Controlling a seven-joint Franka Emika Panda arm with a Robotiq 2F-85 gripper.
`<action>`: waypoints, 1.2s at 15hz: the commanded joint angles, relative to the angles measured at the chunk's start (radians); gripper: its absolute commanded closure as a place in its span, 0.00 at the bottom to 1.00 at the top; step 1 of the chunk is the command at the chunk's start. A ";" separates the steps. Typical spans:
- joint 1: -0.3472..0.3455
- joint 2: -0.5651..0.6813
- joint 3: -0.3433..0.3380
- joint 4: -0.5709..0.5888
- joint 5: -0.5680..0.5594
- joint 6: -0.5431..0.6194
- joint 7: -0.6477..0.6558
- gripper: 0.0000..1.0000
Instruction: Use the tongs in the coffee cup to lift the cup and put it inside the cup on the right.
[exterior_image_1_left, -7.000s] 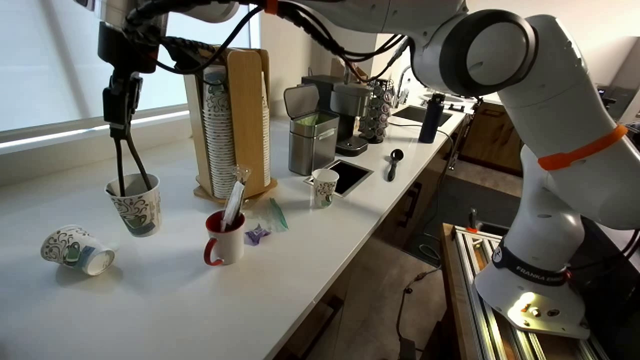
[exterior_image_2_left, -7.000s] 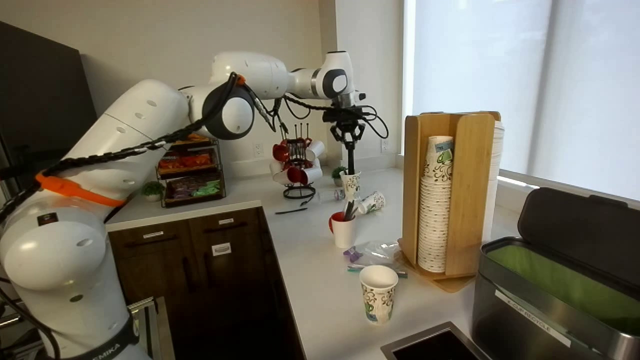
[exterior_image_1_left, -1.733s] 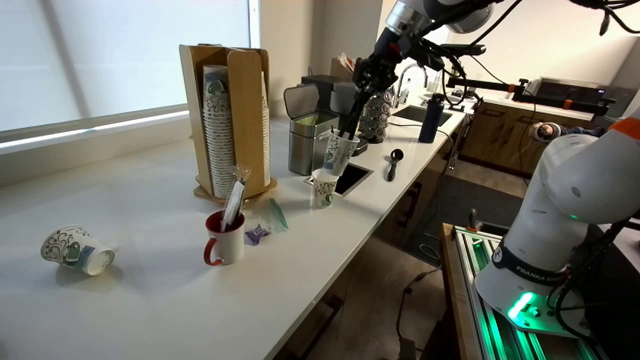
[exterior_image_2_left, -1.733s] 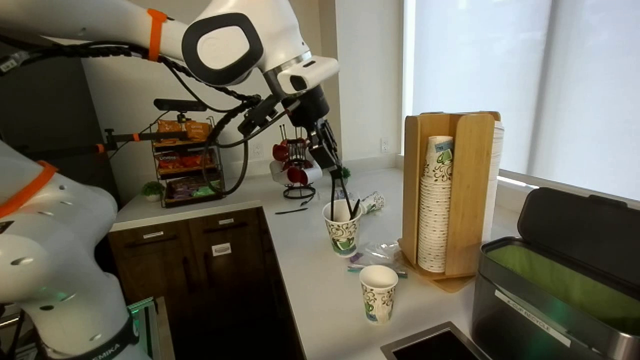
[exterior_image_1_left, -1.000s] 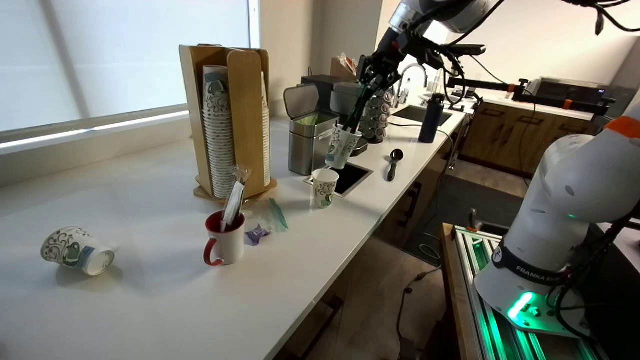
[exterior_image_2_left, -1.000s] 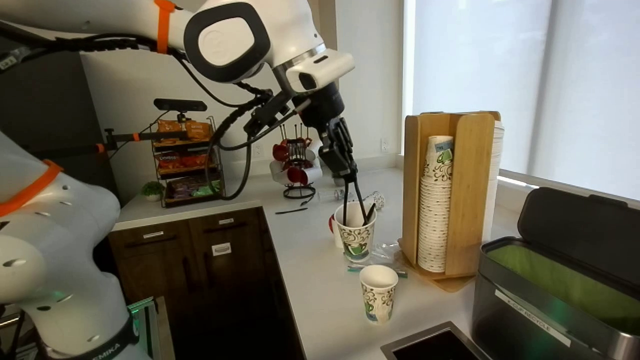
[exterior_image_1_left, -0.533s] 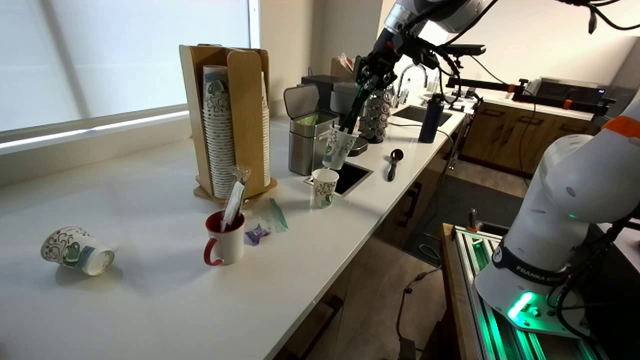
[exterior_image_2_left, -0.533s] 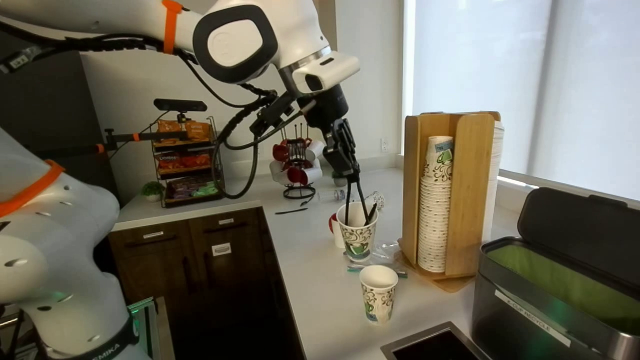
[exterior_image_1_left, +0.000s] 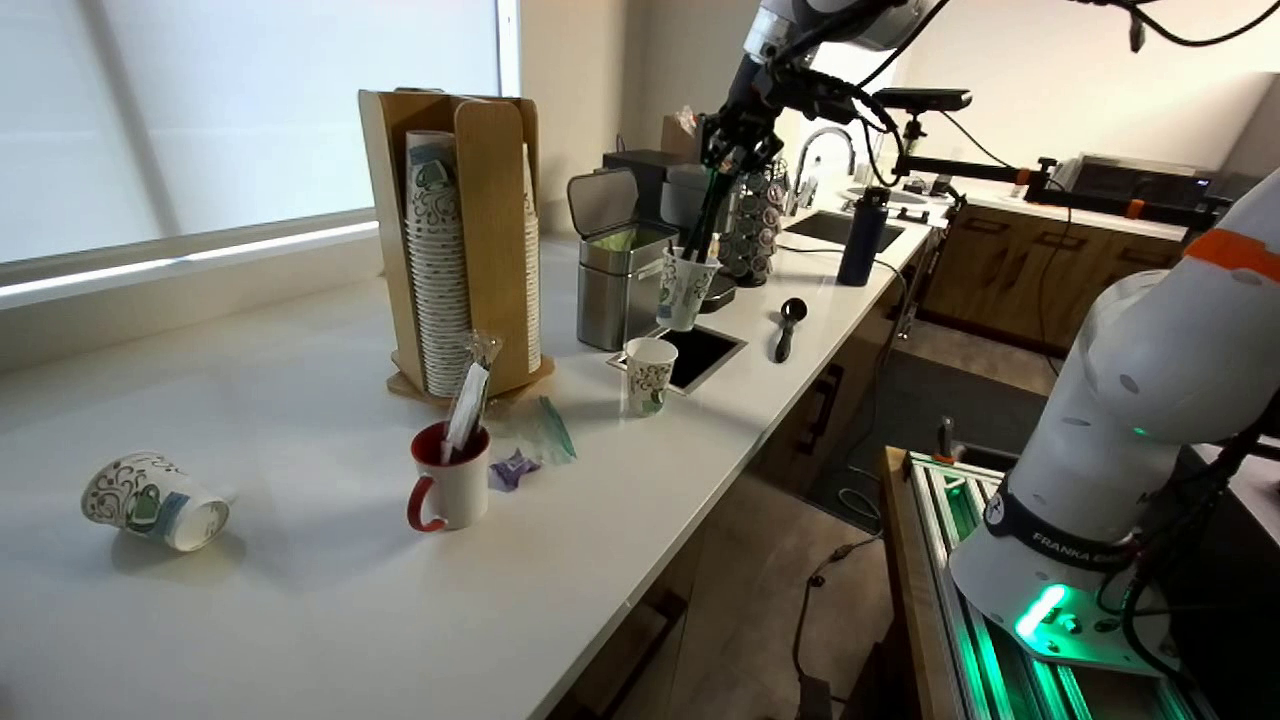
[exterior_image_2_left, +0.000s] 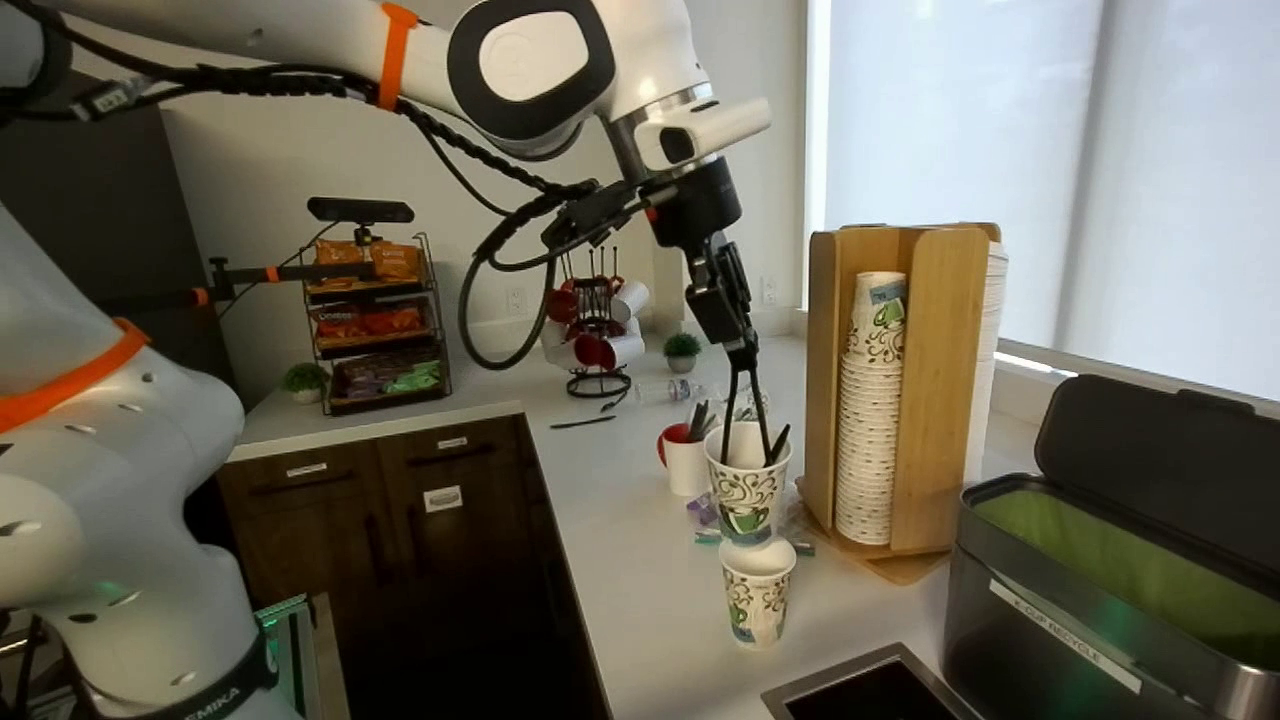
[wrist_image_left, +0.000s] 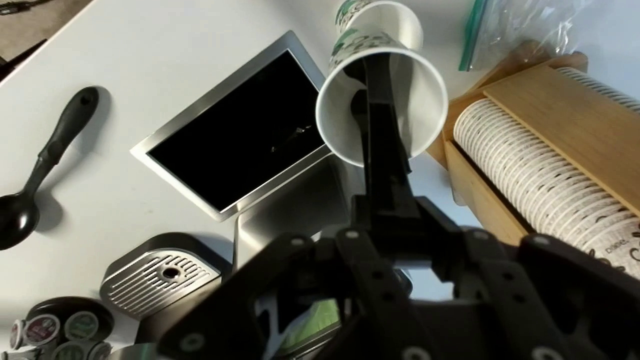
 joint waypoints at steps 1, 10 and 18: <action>0.019 0.064 0.014 0.082 -0.024 -0.052 0.050 0.93; 0.043 0.146 0.033 0.126 -0.086 -0.062 0.169 0.93; 0.065 0.174 0.027 0.127 -0.094 -0.069 0.199 0.93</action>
